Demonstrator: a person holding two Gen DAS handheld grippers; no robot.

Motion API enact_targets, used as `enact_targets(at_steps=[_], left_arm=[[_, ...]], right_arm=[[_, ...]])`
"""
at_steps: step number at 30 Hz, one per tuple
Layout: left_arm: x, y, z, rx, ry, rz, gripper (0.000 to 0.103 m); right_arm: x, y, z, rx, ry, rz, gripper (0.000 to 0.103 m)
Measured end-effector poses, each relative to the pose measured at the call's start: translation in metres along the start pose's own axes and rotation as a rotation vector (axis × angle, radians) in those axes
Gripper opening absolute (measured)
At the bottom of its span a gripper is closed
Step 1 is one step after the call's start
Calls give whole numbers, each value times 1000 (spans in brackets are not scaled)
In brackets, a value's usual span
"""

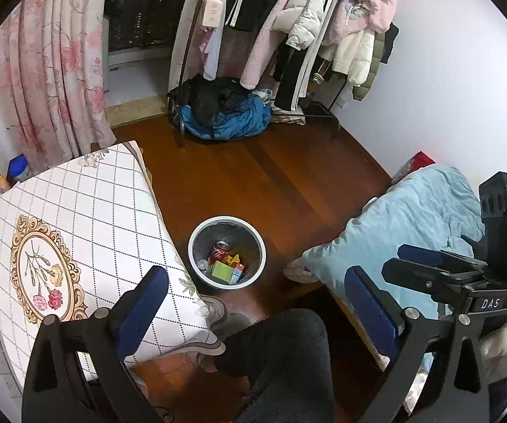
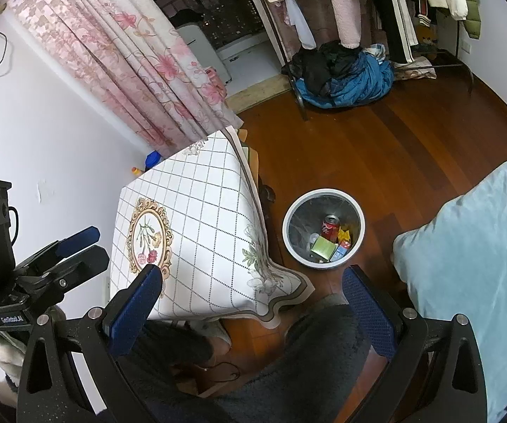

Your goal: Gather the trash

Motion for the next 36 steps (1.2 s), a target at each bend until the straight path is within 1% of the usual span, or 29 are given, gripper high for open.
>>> enact_targets(at_steps=[17,36], left_arm=[[-2,-1,-2,4,-8,0,102],[-4,-1,-8,2,-17,3,102]], right_arm=[[4,4,-4,-9,1,-7,103],[0,8,-11,-8,-4,-11,103]])
Point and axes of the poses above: each gripper's, at about its wrist camera, not at the fingertips, and z roughly the way its jaws point, y to its left, x to its underside, the point moved 10 cm from there along z, roughly the way its jaws point, and after that the axes turned 7 degrees about x, right-handed, at the moved point
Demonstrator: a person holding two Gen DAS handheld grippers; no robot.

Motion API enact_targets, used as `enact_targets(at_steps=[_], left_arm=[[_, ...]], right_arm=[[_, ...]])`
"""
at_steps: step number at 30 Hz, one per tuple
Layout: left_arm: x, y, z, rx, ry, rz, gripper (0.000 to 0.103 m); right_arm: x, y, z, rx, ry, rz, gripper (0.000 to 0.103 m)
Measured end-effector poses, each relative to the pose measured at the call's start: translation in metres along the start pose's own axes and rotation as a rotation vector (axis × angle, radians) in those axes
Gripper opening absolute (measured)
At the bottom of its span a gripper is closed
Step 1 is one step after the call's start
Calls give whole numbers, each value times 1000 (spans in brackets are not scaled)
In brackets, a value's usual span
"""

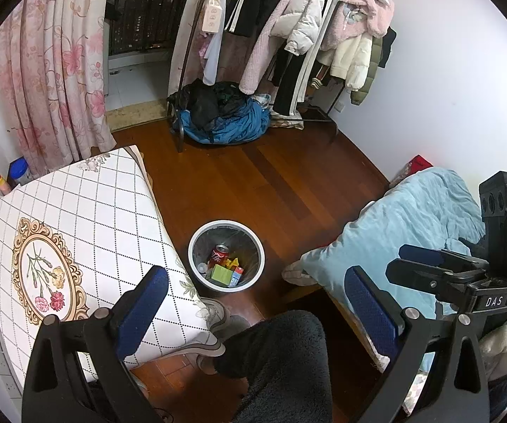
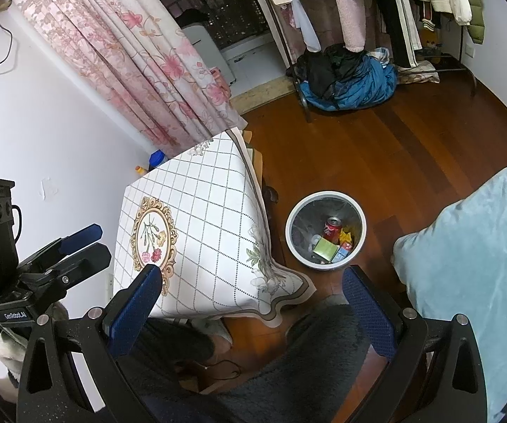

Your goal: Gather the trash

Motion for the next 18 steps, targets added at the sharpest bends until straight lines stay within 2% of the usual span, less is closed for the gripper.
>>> enact_targets(at_steps=[18], left_arm=[[-1,0,-6,7,-16,2,102]], right_arm=[[-3,-1,-6,-8,7,-13,103]])
Point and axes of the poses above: each gripper's, at about its wrist camera, not at the fingertips, and z roughly the way its jaws point, y to its left, x to its underside, the point moved 10 cm from there along z, roughly the way its jaws point, and after that the axes turned 7 degrees about x, right-handed, at the moved point
